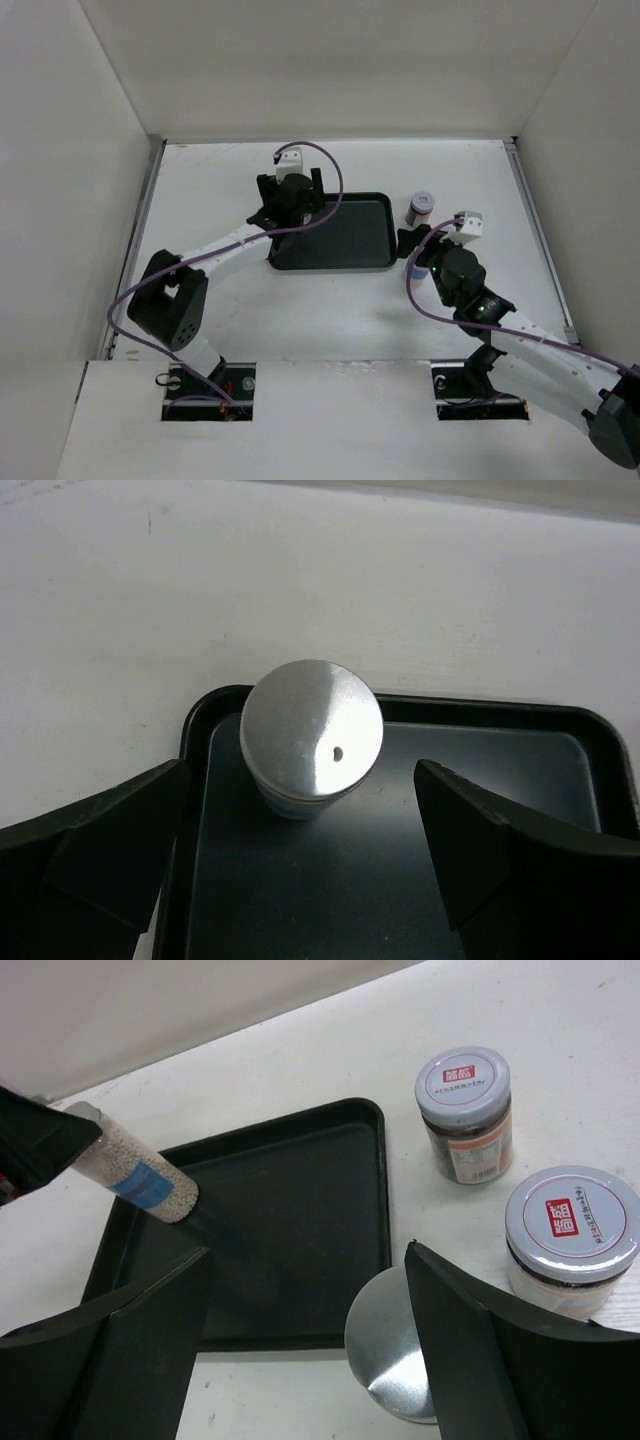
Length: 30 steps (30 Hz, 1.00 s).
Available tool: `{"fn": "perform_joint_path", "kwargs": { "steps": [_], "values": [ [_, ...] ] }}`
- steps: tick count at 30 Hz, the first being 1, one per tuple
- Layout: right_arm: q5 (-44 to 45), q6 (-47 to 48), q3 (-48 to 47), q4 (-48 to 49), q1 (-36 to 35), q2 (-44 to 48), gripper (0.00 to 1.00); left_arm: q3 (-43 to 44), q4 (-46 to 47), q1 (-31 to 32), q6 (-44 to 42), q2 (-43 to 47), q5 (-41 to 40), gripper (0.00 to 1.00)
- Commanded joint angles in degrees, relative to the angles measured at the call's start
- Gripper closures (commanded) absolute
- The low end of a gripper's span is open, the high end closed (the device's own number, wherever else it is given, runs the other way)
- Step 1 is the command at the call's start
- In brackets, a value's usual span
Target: Organize the condiment bottles
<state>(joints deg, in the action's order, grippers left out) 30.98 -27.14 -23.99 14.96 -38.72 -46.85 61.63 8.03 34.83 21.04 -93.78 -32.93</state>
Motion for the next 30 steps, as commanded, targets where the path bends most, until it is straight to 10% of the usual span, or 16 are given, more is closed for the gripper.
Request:
{"fn": "perform_joint_path", "kwargs": {
  "steps": [1, 5, 13, 30],
  "values": [
    [1.18, 2.17, -4.04, 0.51, -0.70, 1.93, 0.13, -3.16, 6.55, 0.72, 0.84, 9.20, -2.14, 0.01],
    [3.03, 4.02, -7.20, -3.70, -0.61, 3.69, 0.07, -10.98, 11.29, 1.51, 2.60, 18.52, -3.46, 0.06],
    [3.99, 4.72, -15.47, -16.09, 6.68, -3.51, 0.12, -30.05, 18.85, 3.18, 11.73, 32.86, 0.66, 0.61],
    [6.46, -5.73, -17.41, -36.84, 0.63, -8.87, 0.00, -51.16, 38.29, 6.08, 18.78, 37.35, 7.79, 0.53]
  ]
}}
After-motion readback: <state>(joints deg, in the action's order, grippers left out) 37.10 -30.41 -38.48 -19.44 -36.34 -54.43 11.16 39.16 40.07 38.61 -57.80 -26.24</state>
